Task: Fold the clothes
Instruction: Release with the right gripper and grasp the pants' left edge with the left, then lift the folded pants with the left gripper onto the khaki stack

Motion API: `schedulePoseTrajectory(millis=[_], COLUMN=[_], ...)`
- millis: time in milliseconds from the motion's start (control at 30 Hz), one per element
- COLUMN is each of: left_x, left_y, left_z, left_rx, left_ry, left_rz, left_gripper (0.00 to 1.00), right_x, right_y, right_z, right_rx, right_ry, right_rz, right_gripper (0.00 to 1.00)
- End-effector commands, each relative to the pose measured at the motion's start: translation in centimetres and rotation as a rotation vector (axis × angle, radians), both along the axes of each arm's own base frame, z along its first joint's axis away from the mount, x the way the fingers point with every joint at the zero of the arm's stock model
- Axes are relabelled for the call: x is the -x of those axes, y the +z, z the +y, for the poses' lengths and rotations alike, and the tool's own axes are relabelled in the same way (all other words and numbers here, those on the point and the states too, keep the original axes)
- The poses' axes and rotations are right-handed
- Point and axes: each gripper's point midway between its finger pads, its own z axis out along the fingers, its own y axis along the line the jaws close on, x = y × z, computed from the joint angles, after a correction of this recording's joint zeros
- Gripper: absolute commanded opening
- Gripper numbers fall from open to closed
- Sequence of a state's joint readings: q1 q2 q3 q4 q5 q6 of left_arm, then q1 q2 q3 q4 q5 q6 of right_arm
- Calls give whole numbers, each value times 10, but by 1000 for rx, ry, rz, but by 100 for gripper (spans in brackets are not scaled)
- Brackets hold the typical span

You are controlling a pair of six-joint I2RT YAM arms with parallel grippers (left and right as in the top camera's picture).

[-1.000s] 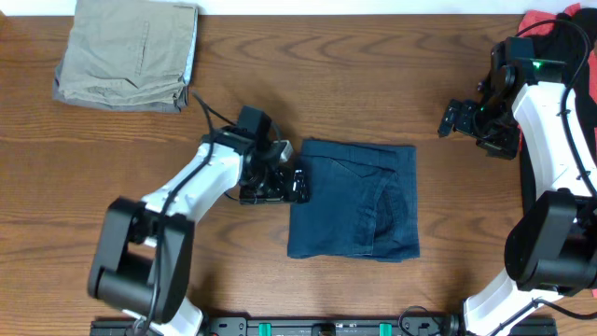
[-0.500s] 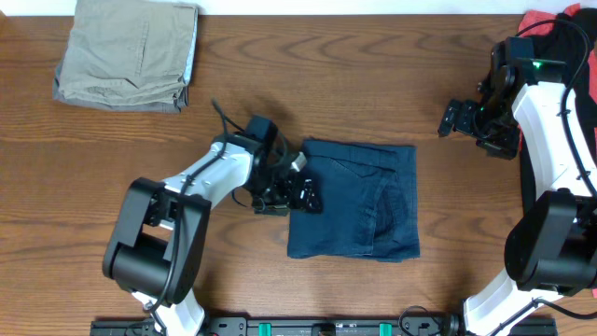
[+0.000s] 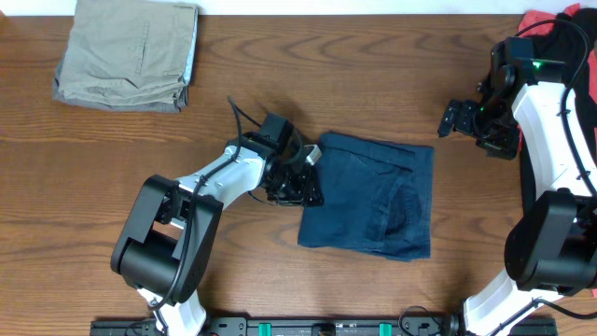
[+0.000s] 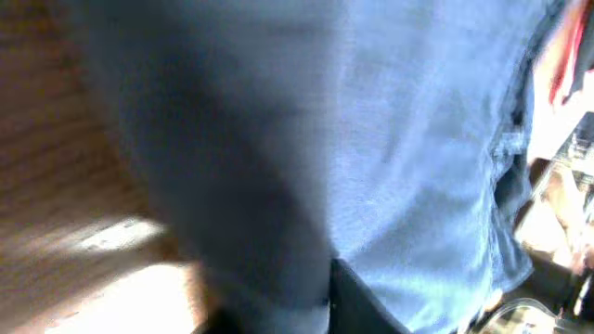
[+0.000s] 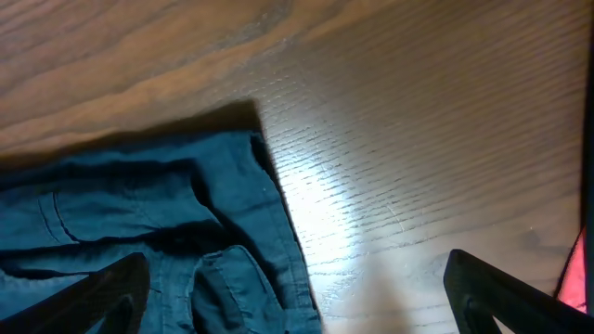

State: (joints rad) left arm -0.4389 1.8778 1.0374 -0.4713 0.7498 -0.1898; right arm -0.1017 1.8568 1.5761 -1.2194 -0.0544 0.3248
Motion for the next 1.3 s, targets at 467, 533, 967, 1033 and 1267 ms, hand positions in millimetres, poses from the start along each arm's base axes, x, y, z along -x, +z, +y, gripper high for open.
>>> schedulePoseTrajectory(millis=[467, 533, 967, 1033, 1267], left_x=[-83, -102, -216, -227, -258], left_y=[18, 32, 118, 126, 153], left_z=[101, 120, 224, 241, 263], left_rx=[-432, -491, -733, -806, -860], left_ry=[113, 125, 287, 319, 339], left_rz=[-195, -249, -663, -711, -880], left_gripper=[6, 6, 6, 6, 6], right_x=[0, 0, 0, 0, 0], right_y=[4, 4, 4, 4, 4], right_z=[-4, -4, -4, -4, -4], right_rx=[8, 8, 8, 8, 8], right_ry=[6, 6, 6, 5, 6], right_rz=[-10, -10, -10, -10, -10], right_gripper=[99, 99, 99, 99, 99])
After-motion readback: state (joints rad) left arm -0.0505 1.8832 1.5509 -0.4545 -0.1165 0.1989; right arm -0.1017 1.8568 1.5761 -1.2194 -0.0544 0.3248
